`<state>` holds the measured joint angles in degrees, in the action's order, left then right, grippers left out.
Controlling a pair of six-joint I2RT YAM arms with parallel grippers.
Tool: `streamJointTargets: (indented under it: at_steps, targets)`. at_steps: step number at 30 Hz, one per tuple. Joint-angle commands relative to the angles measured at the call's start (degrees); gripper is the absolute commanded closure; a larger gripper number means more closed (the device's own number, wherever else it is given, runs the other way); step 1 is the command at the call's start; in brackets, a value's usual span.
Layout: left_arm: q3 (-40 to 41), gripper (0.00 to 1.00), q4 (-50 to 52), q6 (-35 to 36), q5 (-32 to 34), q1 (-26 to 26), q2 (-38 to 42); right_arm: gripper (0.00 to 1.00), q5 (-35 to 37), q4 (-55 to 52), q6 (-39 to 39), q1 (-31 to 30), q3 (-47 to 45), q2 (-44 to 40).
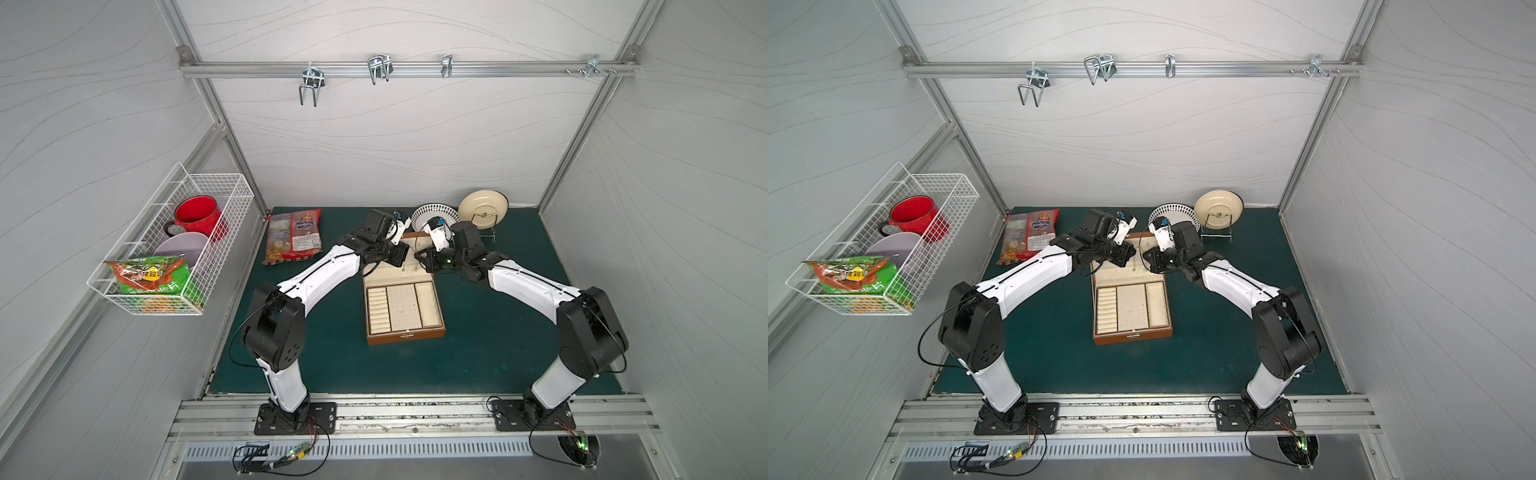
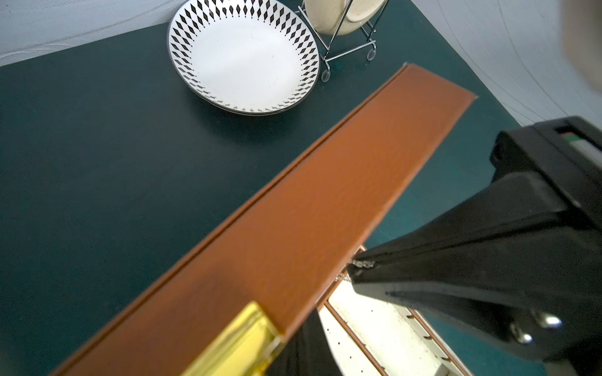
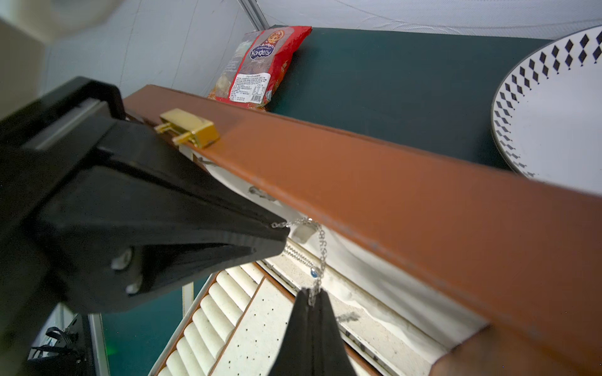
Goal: Put jewelry chain into jewelry box
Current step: Hang the necklace on the jewelry box clasp.
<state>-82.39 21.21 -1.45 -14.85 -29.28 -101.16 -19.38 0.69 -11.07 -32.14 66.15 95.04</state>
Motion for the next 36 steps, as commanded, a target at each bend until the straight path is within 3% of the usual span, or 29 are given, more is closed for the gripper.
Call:
streamJointTargets:
  at_steps: [1,18,26,36]
  targets:
    - [0.0,1.0,-1.6,-0.4,-1.1,0.2,0.8,1.0,0.3,-0.9,0.2,-0.2,1.5,1.2]
    - [0.1,1.0,-2.5,-1.3,-2.0,0.2,-0.3,1.0,1.1,-1.2,0.4,-0.2,3.1,2.3]
    - [-0.6,0.83,-2.1,-1.6,-1.3,0.2,0.7,1.0,1.2,-1.2,0.4,-0.3,4.1,3.1]
    - [-0.4,0.81,-0.9,-1.4,0.5,0.2,4.1,1.0,2.0,-1.0,0.7,-0.2,3.2,3.7]
